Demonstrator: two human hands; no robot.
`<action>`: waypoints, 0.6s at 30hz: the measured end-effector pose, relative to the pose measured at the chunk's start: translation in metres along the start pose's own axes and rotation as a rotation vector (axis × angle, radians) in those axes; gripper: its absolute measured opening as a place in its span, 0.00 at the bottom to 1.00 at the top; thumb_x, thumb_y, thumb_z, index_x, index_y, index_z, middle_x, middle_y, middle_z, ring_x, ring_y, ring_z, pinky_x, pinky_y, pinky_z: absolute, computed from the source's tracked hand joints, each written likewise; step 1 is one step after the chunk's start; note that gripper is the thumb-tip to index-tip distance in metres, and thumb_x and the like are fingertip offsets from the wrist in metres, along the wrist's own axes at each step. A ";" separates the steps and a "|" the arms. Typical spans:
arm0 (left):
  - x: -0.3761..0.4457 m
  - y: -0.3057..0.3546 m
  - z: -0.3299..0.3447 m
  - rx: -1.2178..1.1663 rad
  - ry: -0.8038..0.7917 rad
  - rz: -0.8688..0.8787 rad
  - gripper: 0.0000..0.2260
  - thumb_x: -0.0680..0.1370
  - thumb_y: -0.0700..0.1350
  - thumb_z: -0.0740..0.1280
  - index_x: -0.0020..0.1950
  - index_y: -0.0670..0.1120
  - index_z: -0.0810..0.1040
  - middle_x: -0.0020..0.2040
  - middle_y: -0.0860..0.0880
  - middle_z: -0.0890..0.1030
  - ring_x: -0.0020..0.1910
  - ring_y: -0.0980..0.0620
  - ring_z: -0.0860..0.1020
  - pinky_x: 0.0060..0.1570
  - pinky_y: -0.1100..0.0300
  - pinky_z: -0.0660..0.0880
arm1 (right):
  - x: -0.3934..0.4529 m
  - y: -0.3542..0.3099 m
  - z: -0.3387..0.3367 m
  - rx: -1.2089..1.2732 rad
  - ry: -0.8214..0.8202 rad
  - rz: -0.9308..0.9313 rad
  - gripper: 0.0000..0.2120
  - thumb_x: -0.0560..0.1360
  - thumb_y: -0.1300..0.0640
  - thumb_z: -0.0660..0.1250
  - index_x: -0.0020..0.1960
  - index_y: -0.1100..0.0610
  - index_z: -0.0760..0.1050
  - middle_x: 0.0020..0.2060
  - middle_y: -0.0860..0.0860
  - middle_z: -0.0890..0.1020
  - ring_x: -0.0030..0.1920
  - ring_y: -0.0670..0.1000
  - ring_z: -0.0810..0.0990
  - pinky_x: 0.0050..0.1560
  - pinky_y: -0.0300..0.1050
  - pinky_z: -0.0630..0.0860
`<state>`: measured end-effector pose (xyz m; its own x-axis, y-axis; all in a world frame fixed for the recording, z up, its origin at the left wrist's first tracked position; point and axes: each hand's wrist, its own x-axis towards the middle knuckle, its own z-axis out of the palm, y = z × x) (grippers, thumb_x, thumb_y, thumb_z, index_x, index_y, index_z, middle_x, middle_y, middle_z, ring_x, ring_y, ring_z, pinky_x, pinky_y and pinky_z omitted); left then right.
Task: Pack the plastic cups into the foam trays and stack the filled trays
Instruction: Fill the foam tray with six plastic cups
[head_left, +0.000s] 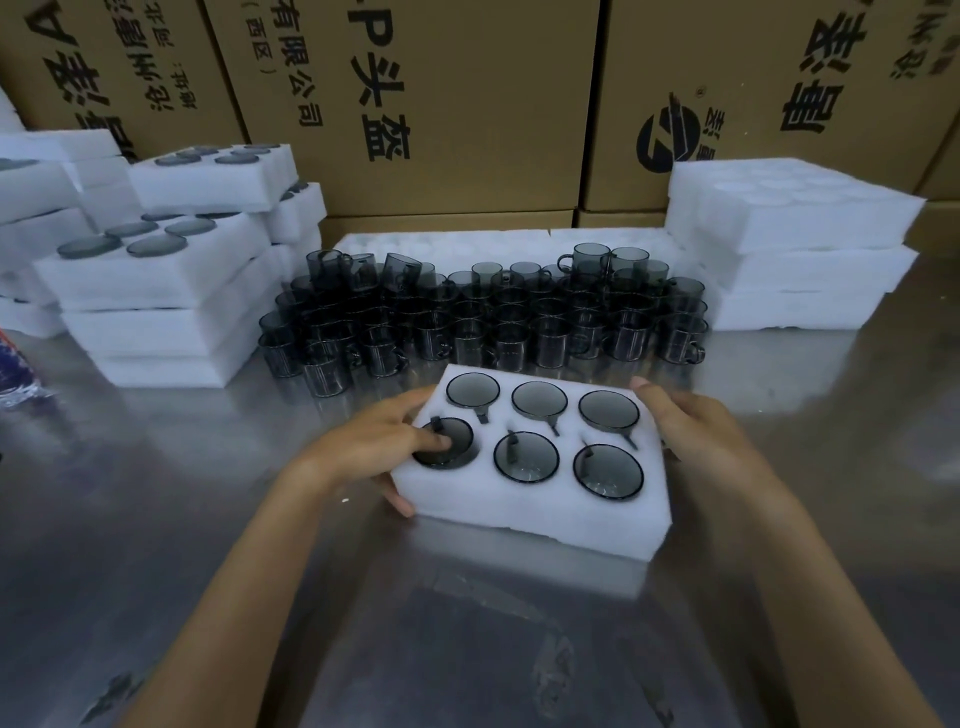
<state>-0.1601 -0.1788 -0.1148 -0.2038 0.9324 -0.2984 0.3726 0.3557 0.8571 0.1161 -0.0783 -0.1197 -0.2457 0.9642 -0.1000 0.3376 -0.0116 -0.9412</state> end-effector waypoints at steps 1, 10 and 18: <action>0.000 0.000 -0.001 -0.017 0.018 0.022 0.21 0.80 0.41 0.68 0.68 0.63 0.74 0.61 0.53 0.78 0.48 0.42 0.84 0.32 0.49 0.82 | -0.001 -0.002 -0.001 0.030 -0.012 -0.007 0.17 0.79 0.38 0.64 0.50 0.49 0.85 0.47 0.53 0.87 0.51 0.54 0.85 0.55 0.53 0.82; 0.006 -0.001 -0.005 -0.192 0.230 0.204 0.21 0.79 0.40 0.68 0.68 0.60 0.74 0.56 0.53 0.82 0.42 0.47 0.85 0.31 0.47 0.82 | -0.005 -0.005 0.012 0.311 -0.172 0.033 0.21 0.71 0.36 0.71 0.55 0.51 0.81 0.39 0.59 0.85 0.30 0.56 0.79 0.24 0.44 0.74; 0.012 -0.004 -0.022 -0.541 0.651 0.402 0.08 0.80 0.51 0.65 0.53 0.50 0.80 0.40 0.52 0.82 0.31 0.52 0.81 0.23 0.57 0.77 | -0.001 -0.021 0.036 0.549 0.004 -0.074 0.19 0.68 0.37 0.72 0.47 0.52 0.84 0.35 0.56 0.85 0.25 0.54 0.78 0.23 0.40 0.72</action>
<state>-0.1839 -0.1702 -0.1123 -0.6788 0.7019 0.2159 0.0861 -0.2158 0.9726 0.0763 -0.0883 -0.1119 -0.2465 0.9688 -0.0269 -0.2044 -0.0791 -0.9757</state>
